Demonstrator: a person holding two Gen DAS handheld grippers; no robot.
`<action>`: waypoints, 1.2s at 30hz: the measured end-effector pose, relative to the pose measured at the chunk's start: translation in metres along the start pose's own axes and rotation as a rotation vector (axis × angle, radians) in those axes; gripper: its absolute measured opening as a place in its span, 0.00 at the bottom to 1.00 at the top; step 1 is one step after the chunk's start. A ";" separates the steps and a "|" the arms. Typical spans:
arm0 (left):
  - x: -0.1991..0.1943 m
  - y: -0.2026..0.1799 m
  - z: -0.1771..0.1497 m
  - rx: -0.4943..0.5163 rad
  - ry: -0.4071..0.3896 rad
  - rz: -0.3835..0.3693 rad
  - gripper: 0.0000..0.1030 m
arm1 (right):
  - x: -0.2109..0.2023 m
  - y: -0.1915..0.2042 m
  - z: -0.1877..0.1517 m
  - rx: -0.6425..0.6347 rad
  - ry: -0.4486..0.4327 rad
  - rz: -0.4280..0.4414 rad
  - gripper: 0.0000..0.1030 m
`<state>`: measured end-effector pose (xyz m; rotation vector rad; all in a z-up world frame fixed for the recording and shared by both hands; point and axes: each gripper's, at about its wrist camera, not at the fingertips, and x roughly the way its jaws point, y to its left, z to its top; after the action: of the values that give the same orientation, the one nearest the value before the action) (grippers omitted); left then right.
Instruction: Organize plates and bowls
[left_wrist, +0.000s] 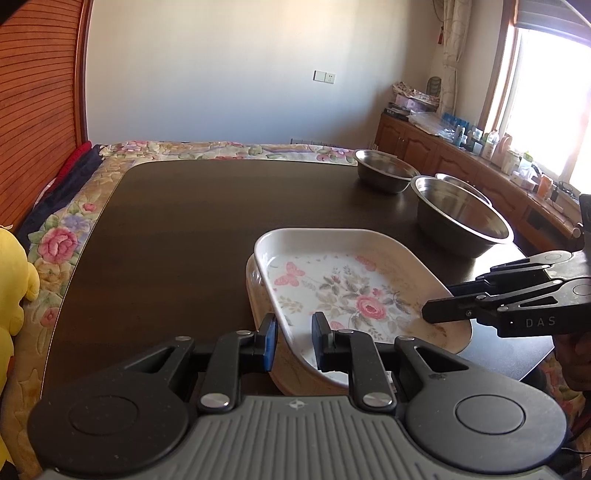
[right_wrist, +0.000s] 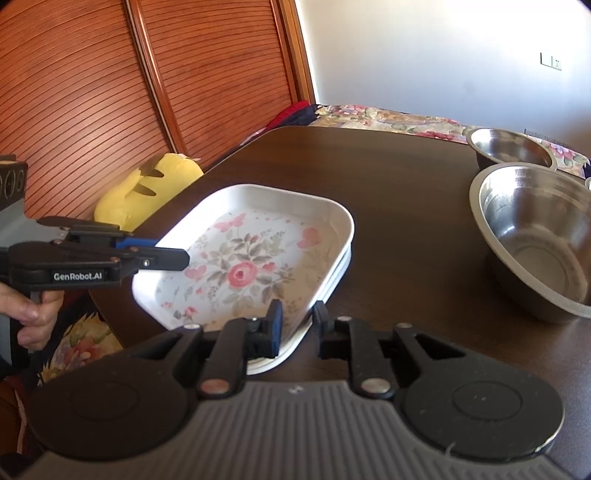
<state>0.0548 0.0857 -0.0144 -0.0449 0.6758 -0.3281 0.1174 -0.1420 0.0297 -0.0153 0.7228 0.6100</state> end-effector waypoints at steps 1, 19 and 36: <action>0.000 0.000 0.000 0.000 -0.002 0.003 0.23 | 0.000 0.000 0.000 0.002 -0.002 0.004 0.24; 0.001 -0.038 0.030 0.051 -0.110 0.052 0.62 | -0.053 -0.043 -0.002 0.023 -0.204 -0.061 0.26; 0.076 -0.131 0.075 0.078 -0.140 -0.024 0.84 | -0.100 -0.148 -0.022 0.089 -0.369 -0.279 0.58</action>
<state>0.1194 -0.0669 0.0171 -0.0016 0.5239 -0.3710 0.1235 -0.3209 0.0467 0.0760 0.3789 0.2998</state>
